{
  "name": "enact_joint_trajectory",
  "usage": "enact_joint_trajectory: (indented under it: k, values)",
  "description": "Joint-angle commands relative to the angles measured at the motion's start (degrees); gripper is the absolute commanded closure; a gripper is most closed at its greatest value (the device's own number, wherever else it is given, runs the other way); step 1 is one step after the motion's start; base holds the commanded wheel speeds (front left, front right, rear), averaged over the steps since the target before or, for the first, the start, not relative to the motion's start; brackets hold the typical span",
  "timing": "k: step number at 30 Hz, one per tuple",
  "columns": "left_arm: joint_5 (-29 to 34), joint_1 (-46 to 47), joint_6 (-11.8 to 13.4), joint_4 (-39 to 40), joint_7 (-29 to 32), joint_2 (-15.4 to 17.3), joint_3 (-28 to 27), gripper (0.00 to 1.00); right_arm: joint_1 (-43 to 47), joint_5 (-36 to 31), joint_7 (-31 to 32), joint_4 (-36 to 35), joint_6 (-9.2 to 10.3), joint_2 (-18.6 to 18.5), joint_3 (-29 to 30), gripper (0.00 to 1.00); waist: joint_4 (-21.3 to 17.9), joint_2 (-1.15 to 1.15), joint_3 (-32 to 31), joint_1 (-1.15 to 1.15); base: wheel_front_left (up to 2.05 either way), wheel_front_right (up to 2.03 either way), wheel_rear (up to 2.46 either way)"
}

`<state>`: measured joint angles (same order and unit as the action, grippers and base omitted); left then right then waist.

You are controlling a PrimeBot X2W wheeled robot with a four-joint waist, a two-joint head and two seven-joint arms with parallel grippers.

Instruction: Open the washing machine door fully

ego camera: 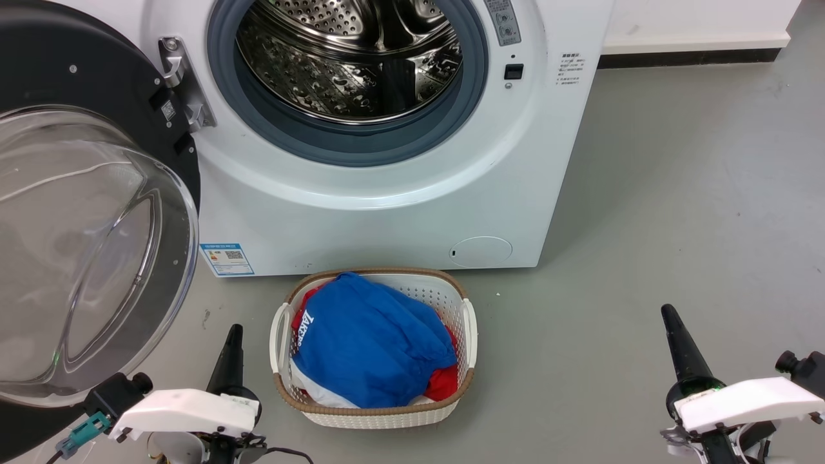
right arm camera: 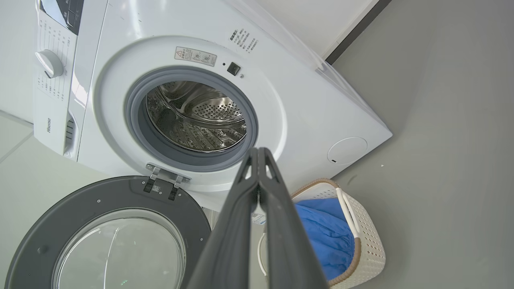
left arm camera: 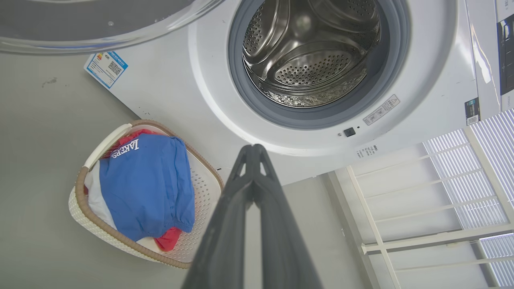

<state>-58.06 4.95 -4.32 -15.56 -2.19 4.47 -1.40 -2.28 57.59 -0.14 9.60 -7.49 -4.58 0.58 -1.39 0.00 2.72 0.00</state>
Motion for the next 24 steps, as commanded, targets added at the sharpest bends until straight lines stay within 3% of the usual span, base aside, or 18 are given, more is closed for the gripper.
enact_joint_trajectory:
  k: [1, 24]
  values:
    - [-1.65, 1.16, -0.41, 0.71, 0.36, -0.18, -0.42, 1.00, -1.26, 1.86, 0.14, -0.23, -0.01, -0.45, 0.24, 1.00, 0.03, 0.00, -0.06, 0.00, 0.00, 0.00, 0.00]
    - [-14.74, 1.39, -1.59, 1.10, 3.77, -0.69, -2.36, 1.00, -2.44, 15.97, 1.93, 1.57, -0.01, -0.41, 1.47, 1.00, 0.48, 0.00, -0.88, 0.00, 0.00, 0.00, 0.00]
